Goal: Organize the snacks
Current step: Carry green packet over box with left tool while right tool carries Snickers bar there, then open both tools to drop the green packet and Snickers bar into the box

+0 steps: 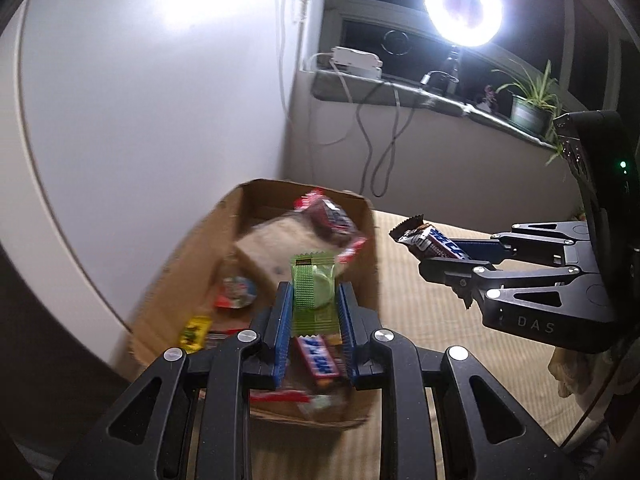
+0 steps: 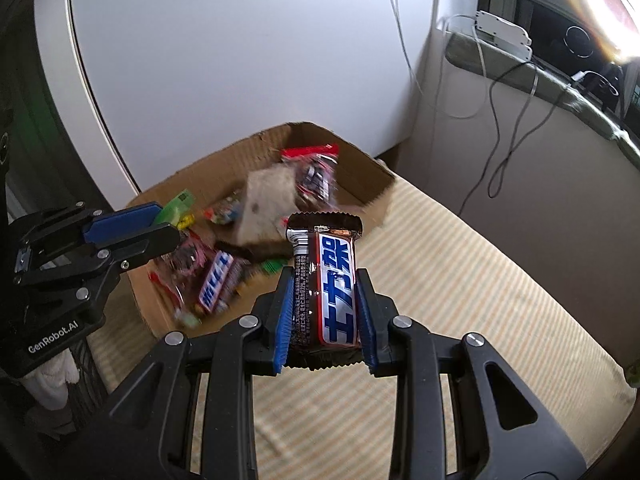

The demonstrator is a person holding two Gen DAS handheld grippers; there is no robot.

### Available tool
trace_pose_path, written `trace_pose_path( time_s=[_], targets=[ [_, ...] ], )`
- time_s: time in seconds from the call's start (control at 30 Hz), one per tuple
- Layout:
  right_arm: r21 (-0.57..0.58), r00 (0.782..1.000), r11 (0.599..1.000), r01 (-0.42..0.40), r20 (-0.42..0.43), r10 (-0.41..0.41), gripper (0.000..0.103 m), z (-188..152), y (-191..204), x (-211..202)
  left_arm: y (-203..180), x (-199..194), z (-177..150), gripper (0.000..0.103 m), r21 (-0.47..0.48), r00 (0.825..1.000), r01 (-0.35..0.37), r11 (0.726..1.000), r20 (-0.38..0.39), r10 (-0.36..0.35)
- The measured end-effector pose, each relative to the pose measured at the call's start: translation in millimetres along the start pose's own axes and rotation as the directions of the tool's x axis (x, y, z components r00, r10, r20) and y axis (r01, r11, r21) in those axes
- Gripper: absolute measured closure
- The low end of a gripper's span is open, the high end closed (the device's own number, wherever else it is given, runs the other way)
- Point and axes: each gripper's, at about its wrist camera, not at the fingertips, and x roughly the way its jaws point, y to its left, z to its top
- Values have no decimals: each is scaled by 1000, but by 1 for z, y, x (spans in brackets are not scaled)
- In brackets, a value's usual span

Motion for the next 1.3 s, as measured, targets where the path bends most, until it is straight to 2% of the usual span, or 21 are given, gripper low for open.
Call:
trace_pose_path(
  time_s=[0.4, 1.03, 1.13, 1.23, 1.3],
  targets=[
    [16, 999, 999, -33, -1, 33, 73, 21, 31, 28, 31, 5, 3, 82, -9, 1000, -29, 1000, -4, 29],
    [8, 999, 999, -33, -9, 33, 73, 26, 33, 39, 37, 9, 6, 81, -13, 999, -49, 999, -5, 49],
    [7, 1000, 1000, -28, -4, 28, 70, 27, 33, 38, 38, 9, 8, 81, -11, 999, -51, 999, -5, 51],
    [7, 1000, 1000, -21, 6, 21, 55, 29, 32, 36, 38, 9, 8, 77, -11, 998, -56, 998, -4, 56],
    [6, 1000, 1000, -15, 16, 15, 55, 30, 32, 34, 38, 9, 9, 76, -9, 998, -58, 998, -5, 58]
  ],
)
